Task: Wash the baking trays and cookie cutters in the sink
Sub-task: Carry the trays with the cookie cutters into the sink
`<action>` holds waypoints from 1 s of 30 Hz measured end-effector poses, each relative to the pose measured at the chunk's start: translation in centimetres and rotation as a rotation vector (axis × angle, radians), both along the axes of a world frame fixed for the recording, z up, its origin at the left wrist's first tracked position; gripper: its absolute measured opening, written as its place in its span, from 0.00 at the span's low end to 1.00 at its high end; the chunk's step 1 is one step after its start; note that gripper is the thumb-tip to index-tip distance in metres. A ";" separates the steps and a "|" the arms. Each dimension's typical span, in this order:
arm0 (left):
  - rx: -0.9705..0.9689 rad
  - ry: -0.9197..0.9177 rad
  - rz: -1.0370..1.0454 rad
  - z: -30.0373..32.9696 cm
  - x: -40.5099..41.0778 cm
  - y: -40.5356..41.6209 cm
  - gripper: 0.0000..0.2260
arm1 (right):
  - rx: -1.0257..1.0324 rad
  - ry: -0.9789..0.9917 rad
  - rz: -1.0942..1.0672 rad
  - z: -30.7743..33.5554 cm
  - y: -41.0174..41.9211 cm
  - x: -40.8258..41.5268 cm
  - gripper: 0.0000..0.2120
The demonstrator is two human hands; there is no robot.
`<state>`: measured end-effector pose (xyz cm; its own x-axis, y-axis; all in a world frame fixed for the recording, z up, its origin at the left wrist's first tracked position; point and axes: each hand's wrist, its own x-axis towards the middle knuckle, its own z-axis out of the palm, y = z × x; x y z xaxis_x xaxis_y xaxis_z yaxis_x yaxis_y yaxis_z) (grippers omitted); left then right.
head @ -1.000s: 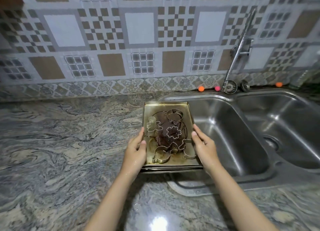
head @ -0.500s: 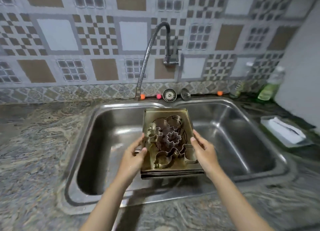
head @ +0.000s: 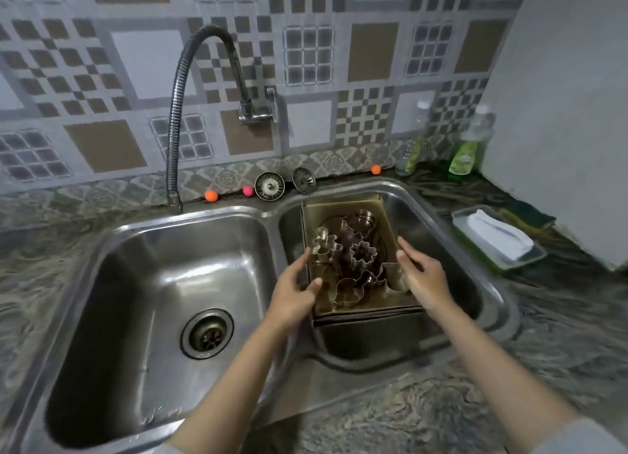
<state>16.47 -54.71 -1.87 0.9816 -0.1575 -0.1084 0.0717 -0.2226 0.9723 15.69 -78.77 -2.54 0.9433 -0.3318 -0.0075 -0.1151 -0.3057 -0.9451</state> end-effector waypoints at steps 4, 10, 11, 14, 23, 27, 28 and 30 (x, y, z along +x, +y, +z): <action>-0.011 0.073 0.083 -3.0 2.0 -4.4 0.29 | 0.018 0.024 0.057 -2.8 -3.8 3.4 0.19; -0.026 0.198 0.280 -7.0 4.3 -10.0 0.29 | 0.035 0.123 0.158 -7.9 -7.4 8.0 0.20; -0.015 0.212 0.301 -7.6 4.5 -10.2 0.29 | 0.040 0.131 0.172 -8.5 -7.5 8.4 0.20; 0.015 0.253 0.342 -9.1 4.9 -11.1 0.31 | 0.038 0.175 0.212 -10.8 -7.8 9.2 0.21; 0.051 0.343 0.374 -14.4 6.3 -12.0 0.36 | -0.125 0.304 0.258 -14.8 -8.1 10.9 0.25; 0.159 0.371 0.353 -15.4 7.0 -11.6 0.35 | -0.266 0.396 0.296 -15.1 -8.5 12.1 0.22; 0.258 0.338 0.354 -15.5 7.2 -11.5 0.33 | -0.347 0.351 0.299 -14.9 -8.6 12.6 0.21; 0.447 0.240 0.332 -15.0 7.4 -11.7 0.31 | -0.473 0.179 0.370 -14.0 -8.9 13.7 0.23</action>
